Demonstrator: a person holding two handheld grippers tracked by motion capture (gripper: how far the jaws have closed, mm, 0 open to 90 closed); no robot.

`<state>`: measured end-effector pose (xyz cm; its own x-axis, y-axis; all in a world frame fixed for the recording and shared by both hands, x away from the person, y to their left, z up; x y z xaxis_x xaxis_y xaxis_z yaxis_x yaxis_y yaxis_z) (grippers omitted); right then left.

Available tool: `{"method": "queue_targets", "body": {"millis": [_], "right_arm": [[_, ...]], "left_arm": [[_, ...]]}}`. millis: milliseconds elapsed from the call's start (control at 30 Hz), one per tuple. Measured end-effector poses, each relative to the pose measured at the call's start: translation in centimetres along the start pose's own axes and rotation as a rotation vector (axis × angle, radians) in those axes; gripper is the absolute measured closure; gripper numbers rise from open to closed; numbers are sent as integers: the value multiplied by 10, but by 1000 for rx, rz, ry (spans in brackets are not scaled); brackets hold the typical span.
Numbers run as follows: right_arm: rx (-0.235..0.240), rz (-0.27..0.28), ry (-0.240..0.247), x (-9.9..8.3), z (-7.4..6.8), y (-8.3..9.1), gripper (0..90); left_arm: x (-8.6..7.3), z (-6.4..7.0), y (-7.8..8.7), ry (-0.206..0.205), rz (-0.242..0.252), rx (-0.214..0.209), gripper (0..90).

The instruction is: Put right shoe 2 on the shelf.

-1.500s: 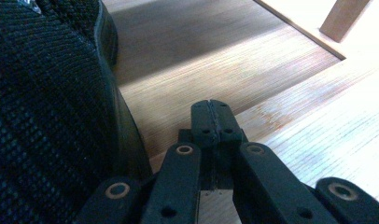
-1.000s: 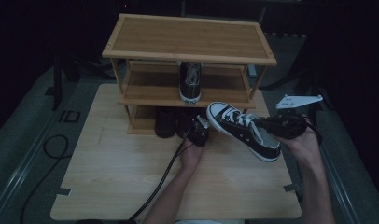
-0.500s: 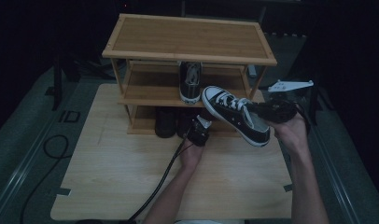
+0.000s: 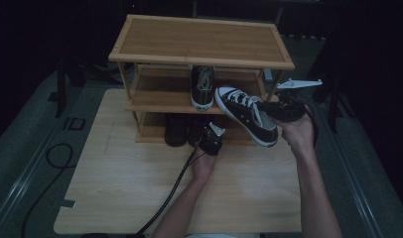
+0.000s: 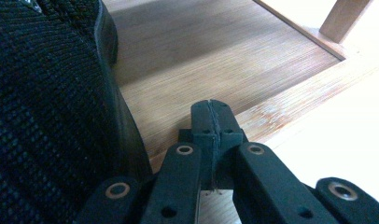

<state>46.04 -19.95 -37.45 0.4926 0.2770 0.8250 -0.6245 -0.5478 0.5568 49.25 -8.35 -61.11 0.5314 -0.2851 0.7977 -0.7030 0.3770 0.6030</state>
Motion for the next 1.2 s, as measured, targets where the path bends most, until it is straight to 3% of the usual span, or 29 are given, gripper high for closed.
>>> {"method": "queue_targets", "body": {"millis": [633,867,1200], "right_arm": [[-66,41,-135,13,4,-30,881],[-44,18,-151,12,6,-30,847],[-37,20,-135,13,6,-23,761]], "left_arm": [[0,0,0,1,1,-3,900],[0,0,0,0,0,-1,900],[0,0,0,-1,1,-2,900]]}}
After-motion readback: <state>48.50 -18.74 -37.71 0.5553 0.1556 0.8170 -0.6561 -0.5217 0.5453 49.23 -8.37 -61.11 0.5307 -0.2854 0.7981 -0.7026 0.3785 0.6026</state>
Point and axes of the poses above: each handheld gripper's, and its own axes: y roughly backward along the jaws, x roughly out of its top, z roughly to its right, the point moved 9 cm from there along -y, roughly forward along the jaws, and after that the axes turned 1 degree about -y, right-handed, at the moved point
